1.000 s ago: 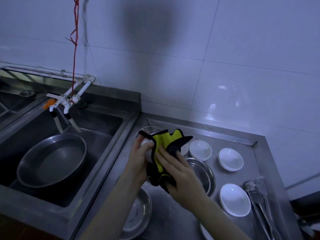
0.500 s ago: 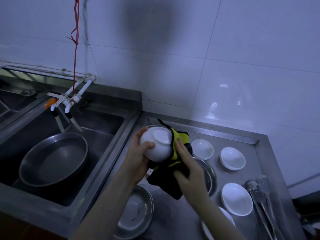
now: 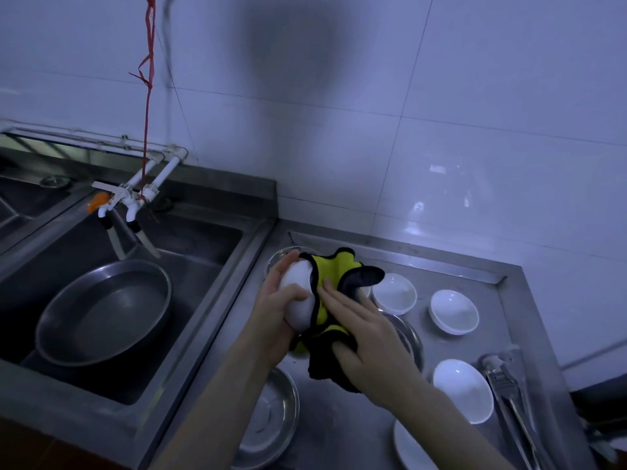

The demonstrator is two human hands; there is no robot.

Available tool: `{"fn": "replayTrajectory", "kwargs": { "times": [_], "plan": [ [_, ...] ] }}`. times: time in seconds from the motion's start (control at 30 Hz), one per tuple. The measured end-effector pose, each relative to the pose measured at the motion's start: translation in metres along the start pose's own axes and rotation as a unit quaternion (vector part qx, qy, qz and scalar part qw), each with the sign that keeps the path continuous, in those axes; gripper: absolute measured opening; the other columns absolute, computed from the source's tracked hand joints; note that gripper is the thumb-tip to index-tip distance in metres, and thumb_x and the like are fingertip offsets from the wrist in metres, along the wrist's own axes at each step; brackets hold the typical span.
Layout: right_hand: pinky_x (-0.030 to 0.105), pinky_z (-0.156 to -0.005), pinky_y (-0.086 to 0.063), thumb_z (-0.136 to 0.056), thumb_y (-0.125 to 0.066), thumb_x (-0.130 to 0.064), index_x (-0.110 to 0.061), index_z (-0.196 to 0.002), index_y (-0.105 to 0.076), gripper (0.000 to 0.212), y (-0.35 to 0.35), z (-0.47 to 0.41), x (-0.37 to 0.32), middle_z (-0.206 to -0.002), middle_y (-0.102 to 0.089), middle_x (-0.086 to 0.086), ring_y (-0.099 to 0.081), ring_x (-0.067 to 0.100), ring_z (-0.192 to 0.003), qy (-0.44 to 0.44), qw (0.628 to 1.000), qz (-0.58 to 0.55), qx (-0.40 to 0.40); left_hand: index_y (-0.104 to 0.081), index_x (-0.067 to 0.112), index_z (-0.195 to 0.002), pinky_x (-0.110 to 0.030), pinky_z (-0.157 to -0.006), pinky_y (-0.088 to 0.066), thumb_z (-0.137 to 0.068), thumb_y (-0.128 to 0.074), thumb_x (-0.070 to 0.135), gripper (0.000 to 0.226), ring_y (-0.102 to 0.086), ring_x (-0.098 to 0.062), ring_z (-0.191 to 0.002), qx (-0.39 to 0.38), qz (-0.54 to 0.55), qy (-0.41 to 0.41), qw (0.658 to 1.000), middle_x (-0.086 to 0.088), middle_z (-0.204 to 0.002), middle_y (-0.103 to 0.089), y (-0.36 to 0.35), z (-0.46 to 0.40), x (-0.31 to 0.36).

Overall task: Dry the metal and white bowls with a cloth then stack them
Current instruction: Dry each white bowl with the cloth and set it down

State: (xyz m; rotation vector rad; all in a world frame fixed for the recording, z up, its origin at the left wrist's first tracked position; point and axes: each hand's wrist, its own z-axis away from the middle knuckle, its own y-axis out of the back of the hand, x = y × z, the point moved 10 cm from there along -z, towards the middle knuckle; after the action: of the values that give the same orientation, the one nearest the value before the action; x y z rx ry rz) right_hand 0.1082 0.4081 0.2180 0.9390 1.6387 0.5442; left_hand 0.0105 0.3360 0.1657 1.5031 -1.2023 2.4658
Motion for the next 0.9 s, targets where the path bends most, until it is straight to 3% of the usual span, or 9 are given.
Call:
{"fn": "replayTrajectory", "kwargs": {
  "times": [0.2, 0.37, 0.47, 0.6, 0.67, 0.77, 0.83, 0.87, 0.9],
  "plan": [
    [0.009, -0.108, -0.02, -0.075, -0.037, -0.024, -0.022, -0.146, -0.04, 0.072, 0.004, -0.015, 0.005, -0.152, -0.031, -0.018, -0.031, 0.008, -0.134, 0.004, 0.999, -0.004, -0.031, -0.057, 0.02, -0.132, -0.043, -0.079, -0.06, -0.068, -0.059, 0.0, 0.068, -0.067, -0.037, -0.106, -0.005, -0.03, 0.001, 1.0, -0.02, -0.128, -0.063, 0.002, 0.007, -0.006],
    [0.029, -0.116, -0.027, -0.076, -0.038, -0.028, -0.028, -0.145, -0.041, 0.07, 0.001, 0.005, 0.01, -0.152, -0.031, -0.021, -0.03, 0.013, -0.142, -0.061, 0.996, -0.038, 0.047, -0.058, 0.028, -0.131, -0.04, -0.074, -0.059, -0.065, -0.06, 0.002, 0.071, -0.068, -0.034, -0.101, 0.028, -0.025, -0.014, 0.999, -0.017, -0.126, -0.063, 0.008, 0.006, -0.002],
    [0.014, -0.114, -0.021, -0.075, -0.042, -0.021, -0.024, -0.141, -0.048, 0.067, 0.0, 0.016, 0.007, -0.149, -0.038, -0.017, -0.032, 0.006, -0.138, -0.035, 0.995, -0.056, 0.075, -0.055, 0.025, -0.136, -0.044, -0.082, -0.058, -0.067, -0.06, 0.001, 0.073, -0.065, -0.039, -0.111, 0.008, -0.036, -0.003, 0.999, -0.02, -0.132, -0.06, 0.006, 0.007, -0.009],
    [0.003, -0.087, -0.037, -0.067, -0.043, -0.012, -0.039, -0.14, -0.041, 0.078, 0.01, 0.012, 0.04, -0.133, -0.057, -0.011, -0.053, -0.007, -0.111, -0.152, 0.966, -0.197, 0.073, -0.059, 0.032, -0.132, -0.042, -0.077, -0.058, -0.062, -0.062, 0.0, 0.077, -0.065, -0.035, -0.107, -0.04, -0.086, 0.014, 0.995, -0.014, -0.131, -0.06, -0.002, 0.013, -0.01],
    [0.007, -0.072, -0.041, -0.064, -0.041, -0.016, -0.047, -0.132, -0.044, 0.075, 0.01, 0.006, 0.056, -0.115, -0.066, -0.006, -0.06, 0.006, -0.092, -0.204, 0.945, -0.251, 0.043, -0.059, 0.036, -0.132, -0.043, -0.079, -0.056, -0.056, -0.067, 0.008, 0.081, -0.062, -0.035, -0.112, -0.045, -0.107, 0.022, 0.993, -0.011, -0.134, -0.057, -0.003, 0.012, -0.007],
    [0.021, -0.093, -0.04, -0.064, -0.041, -0.019, -0.049, -0.133, -0.043, 0.076, 0.014, -0.008, 0.048, -0.125, -0.059, -0.015, -0.053, 0.01, -0.114, -0.175, 0.966, -0.188, -0.014, -0.051, 0.03, -0.141, -0.047, -0.089, -0.052, -0.065, -0.069, 0.022, 0.078, -0.06, -0.036, -0.119, -0.039, -0.064, 0.027, 0.997, -0.013, -0.137, -0.059, -0.009, 0.01, 0.003],
    [0.027, -0.107, -0.033, -0.067, -0.04, -0.02, -0.041, -0.142, -0.039, 0.078, 0.014, -0.017, 0.034, -0.143, -0.047, -0.015, -0.042, 0.009, -0.129, -0.133, 0.984, -0.11, -0.048, -0.054, 0.024, -0.138, -0.044, -0.087, -0.054, -0.087, -0.057, 0.032, 0.052, -0.068, -0.031, -0.108, -0.019, -0.034, 0.028, 0.999, -0.012, -0.12, -0.07, -0.015, 0.013, 0.009],
    [0.025, -0.112, -0.028, -0.069, -0.039, -0.02, -0.037, -0.146, -0.035, 0.079, 0.011, -0.02, 0.026, -0.149, -0.039, -0.017, -0.036, 0.008, -0.135, -0.109, 0.989, -0.073, -0.071, -0.067, 0.024, -0.124, -0.041, -0.083, -0.058, -0.097, -0.044, 0.034, 0.037, -0.072, -0.026, -0.099, -0.024, -0.035, 0.037, 0.998, -0.01, -0.108, -0.075, -0.022, 0.016, 0.009],
    [0.023, -0.114, -0.022, -0.071, -0.038, -0.02, -0.035, -0.148, -0.033, 0.079, 0.008, -0.022, 0.017, -0.152, -0.031, -0.019, -0.031, 0.009, -0.138, -0.079, 0.992, -0.029, -0.091, -0.079, 0.022, -0.102, -0.037, -0.079, -0.06, -0.103, -0.031, 0.037, 0.05, -0.074, -0.022, -0.092, -0.048, -0.031, 0.038, 0.998, -0.008, -0.099, -0.077, -0.028, 0.017, 0.008]
  ]
}}
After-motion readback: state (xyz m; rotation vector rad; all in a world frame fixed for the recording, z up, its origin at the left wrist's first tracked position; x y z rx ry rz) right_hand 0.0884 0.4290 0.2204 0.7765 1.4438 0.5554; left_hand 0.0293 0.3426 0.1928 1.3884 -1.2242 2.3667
